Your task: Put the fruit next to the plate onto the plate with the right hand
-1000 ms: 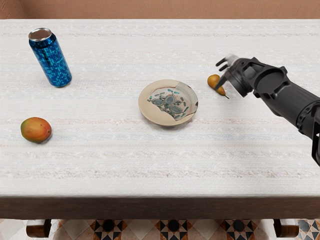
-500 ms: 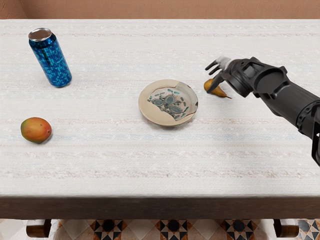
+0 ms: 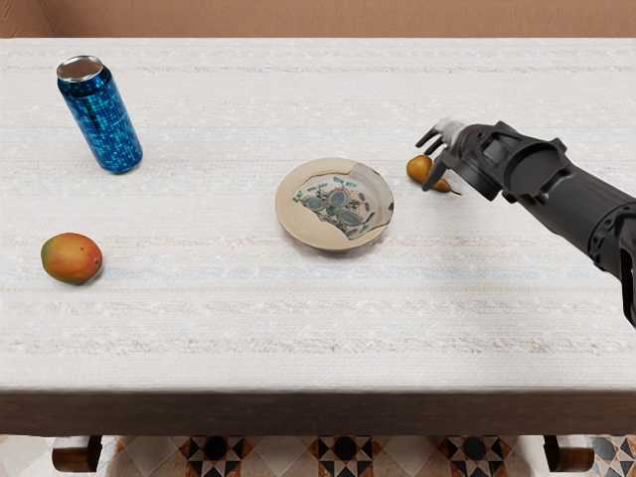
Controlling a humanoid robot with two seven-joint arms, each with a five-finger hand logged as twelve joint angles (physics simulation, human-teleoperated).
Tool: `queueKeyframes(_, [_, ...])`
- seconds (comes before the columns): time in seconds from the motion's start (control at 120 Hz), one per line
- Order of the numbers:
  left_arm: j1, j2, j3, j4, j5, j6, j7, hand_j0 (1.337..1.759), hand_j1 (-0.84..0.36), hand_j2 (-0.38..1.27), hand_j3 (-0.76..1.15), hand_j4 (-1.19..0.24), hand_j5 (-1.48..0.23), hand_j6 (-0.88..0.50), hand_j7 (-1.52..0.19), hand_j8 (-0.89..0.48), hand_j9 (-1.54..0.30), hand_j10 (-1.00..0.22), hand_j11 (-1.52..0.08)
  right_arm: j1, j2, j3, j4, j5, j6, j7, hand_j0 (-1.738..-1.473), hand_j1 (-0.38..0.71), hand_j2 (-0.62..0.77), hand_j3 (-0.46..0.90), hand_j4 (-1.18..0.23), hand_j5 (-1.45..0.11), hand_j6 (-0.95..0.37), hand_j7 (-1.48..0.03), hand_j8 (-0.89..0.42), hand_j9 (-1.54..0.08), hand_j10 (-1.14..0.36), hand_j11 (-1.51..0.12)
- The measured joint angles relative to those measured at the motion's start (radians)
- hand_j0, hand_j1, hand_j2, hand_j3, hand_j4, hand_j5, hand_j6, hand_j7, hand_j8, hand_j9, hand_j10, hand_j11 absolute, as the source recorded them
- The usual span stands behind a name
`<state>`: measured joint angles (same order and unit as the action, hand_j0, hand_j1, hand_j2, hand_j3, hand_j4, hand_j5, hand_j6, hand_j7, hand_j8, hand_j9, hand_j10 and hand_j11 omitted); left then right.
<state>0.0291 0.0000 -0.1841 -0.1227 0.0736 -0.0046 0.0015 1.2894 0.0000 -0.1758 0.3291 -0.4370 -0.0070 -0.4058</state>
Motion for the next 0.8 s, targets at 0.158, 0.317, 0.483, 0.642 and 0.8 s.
queueKeyframes(0.158, [0.000, 0.000, 0.000, 0.000, 0.000, 0.000, 0.000, 1.658, 0.32, 0.00, 0.00, -0.02, -0.03, -0.02, -0.03, -0.02, -0.03, -0.02, -0.03, -0.005, 0.000, -0.004, 0.010, -0.003, -0.013, 0.001, -1.657, 0.16, -0.08, 0.00, -0.44, -0.54, -0.42, -0.55, -0.44, -0.54, -0.44, -0.54])
queueKeyframes(0.317, [0.000, 0.000, 0.000, 0.000, 0.000, 0.000, 0.000, 1.658, 0.32, 0.00, 0.00, -0.02, -0.03, -0.02, -0.03, -0.02, -0.03, -0.02, -0.03, -0.014, 0.000, -0.006, 0.016, -0.001, -0.023, 0.001, -1.657, 0.21, -0.09, 0.00, -0.48, -0.60, -0.46, -0.61, -0.48, -0.60, -0.48, -0.60])
queueKeyframes(0.483, [0.000, 0.000, 0.000, 0.000, 0.000, 0.000, 0.000, 1.658, 0.32, 0.00, 0.00, -0.02, -0.03, -0.02, -0.03, -0.02, -0.03, -0.02, -0.03, -0.022, 0.000, -0.027, 0.024, -0.002, -0.048, 0.002, -1.657, 0.24, -0.09, 0.00, -0.50, -0.63, -0.51, -0.64, -0.50, -0.63, -0.50, -0.63])
queueKeyframes(0.642, [0.000, 0.000, 0.000, 0.000, 0.000, 0.000, 0.000, 1.658, 0.32, 0.00, 0.00, -0.02, -0.03, -0.02, -0.03, -0.02, -0.03, -0.02, -0.03, -0.025, 0.000, -0.040, 0.038, -0.006, -0.063, 0.001, -1.654, 0.29, -0.07, 0.00, -0.55, -0.65, -0.52, -0.68, -0.55, -0.65, -0.55, -0.65])
queueKeyframes(0.8, [0.000, 0.000, 0.000, 0.000, 0.000, 0.000, 0.000, 1.658, 0.32, 0.00, 0.00, -0.02, -0.03, -0.02, -0.03, -0.02, -0.03, -0.02, -0.03, -0.033, 0.000, -0.043, 0.043, -0.021, -0.071, 0.001, -1.645, 0.37, 0.09, 0.00, -0.56, -0.69, -0.49, -0.73, -0.56, -0.70, -0.60, -0.68])
